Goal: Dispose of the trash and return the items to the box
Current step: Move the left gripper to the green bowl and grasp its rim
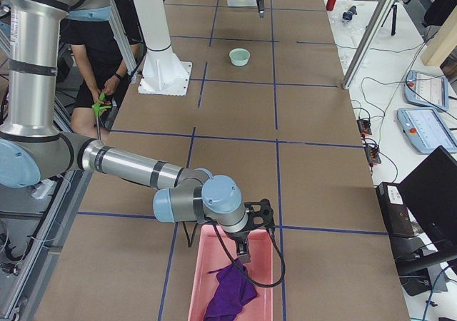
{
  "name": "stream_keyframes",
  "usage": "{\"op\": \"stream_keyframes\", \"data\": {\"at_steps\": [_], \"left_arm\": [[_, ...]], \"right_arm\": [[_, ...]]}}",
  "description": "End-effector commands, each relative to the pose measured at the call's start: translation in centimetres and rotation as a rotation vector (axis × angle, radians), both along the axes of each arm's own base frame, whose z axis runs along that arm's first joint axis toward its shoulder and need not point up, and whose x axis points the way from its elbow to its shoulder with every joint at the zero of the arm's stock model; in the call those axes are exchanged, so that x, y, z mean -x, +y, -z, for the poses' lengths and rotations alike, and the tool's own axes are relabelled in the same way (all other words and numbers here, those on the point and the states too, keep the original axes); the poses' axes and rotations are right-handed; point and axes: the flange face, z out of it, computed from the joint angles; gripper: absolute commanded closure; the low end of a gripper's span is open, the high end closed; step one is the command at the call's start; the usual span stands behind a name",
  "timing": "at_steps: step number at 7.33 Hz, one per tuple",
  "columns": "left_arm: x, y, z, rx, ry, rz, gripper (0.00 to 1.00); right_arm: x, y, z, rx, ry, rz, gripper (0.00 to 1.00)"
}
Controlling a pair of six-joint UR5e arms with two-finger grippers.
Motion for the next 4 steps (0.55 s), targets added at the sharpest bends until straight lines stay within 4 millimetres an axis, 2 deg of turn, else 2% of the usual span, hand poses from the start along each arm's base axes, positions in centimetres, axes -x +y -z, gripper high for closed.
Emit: {"op": "stream_keyframes", "data": {"at_steps": [1,2,4], "left_arm": [[-5.6,3.0,0.0,0.06,-0.018,0.012,0.0],[-8.6,4.3,1.1,0.073,-0.012,0.014,0.0],[-13.2,6.0,1.6,0.103,-0.021,0.017,0.0]], "right_arm": [[3.5,-1.6,4.9,0.048,-0.062,-0.064,0.0],[4.4,-1.7,7.1,0.091,-0.124,-0.077,0.0],[5.3,-1.4,10.8,0.146,-0.147,-0.065,0.0]]}}
